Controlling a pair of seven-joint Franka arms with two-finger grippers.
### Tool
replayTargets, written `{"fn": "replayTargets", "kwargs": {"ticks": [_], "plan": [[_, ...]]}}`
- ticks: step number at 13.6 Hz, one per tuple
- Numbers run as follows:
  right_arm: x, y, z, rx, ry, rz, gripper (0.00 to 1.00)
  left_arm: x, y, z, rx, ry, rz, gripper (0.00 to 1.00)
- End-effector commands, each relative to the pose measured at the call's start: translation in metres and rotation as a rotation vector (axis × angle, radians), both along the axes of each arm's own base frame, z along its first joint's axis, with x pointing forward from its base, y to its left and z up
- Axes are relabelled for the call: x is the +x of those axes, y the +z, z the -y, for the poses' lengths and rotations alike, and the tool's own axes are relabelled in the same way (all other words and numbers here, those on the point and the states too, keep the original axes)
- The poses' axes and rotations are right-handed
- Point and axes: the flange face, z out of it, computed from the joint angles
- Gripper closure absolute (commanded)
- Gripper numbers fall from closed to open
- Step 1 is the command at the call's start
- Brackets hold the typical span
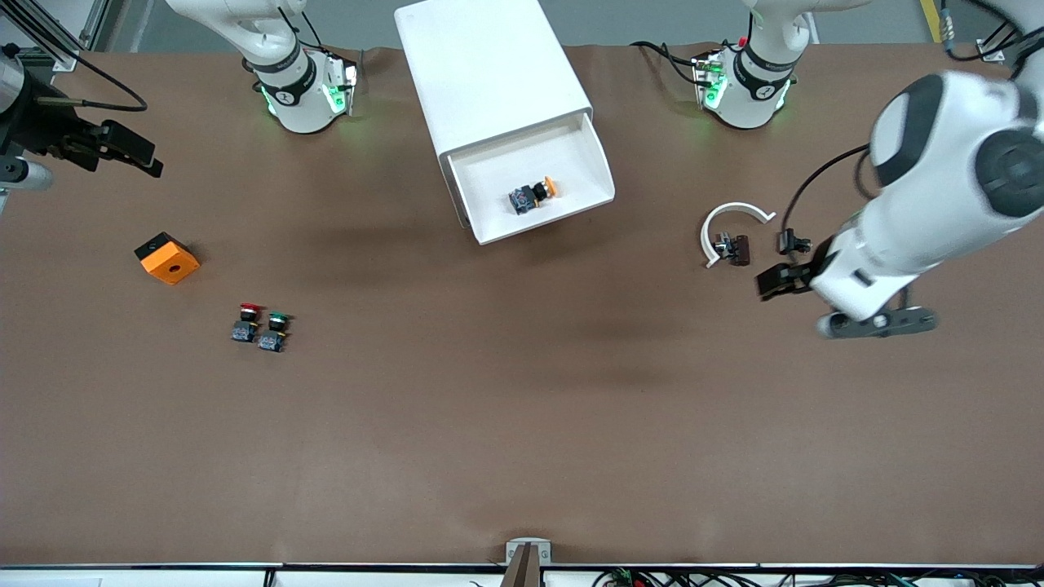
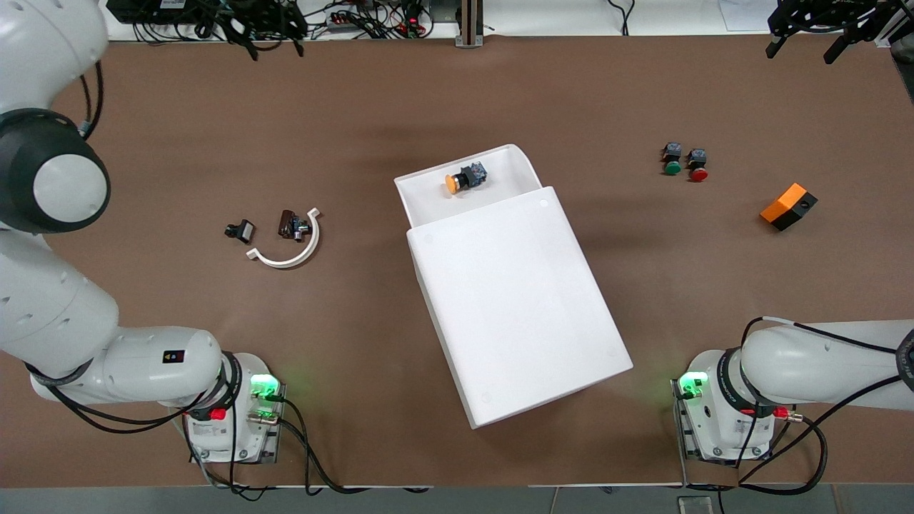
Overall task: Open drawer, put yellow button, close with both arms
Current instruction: 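Reach the left gripper to the front of the open drawer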
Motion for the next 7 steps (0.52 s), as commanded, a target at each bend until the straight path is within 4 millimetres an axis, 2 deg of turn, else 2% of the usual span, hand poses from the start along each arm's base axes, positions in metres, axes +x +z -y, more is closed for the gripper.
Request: {"fn": "replayTargets", "kwargs": {"ticks": [1,4,7], "plan": [[0.001,0.018,0.002,-0.016,0.003,0.038,0.00,-0.021,-0.034,0.040,0.001,0.094,0.005,0.00],[0.004,0.028,0.017,-0.039,-0.027,0.068,0.00,-0.044,-0.069,0.089,0.004,0.119,-0.003,0.00],[0.006,0.039,0.023,-0.043,-0.037,0.095,0.00,-0.081,-0.099,0.149,0.020,0.137,-0.030,0.00]]}}
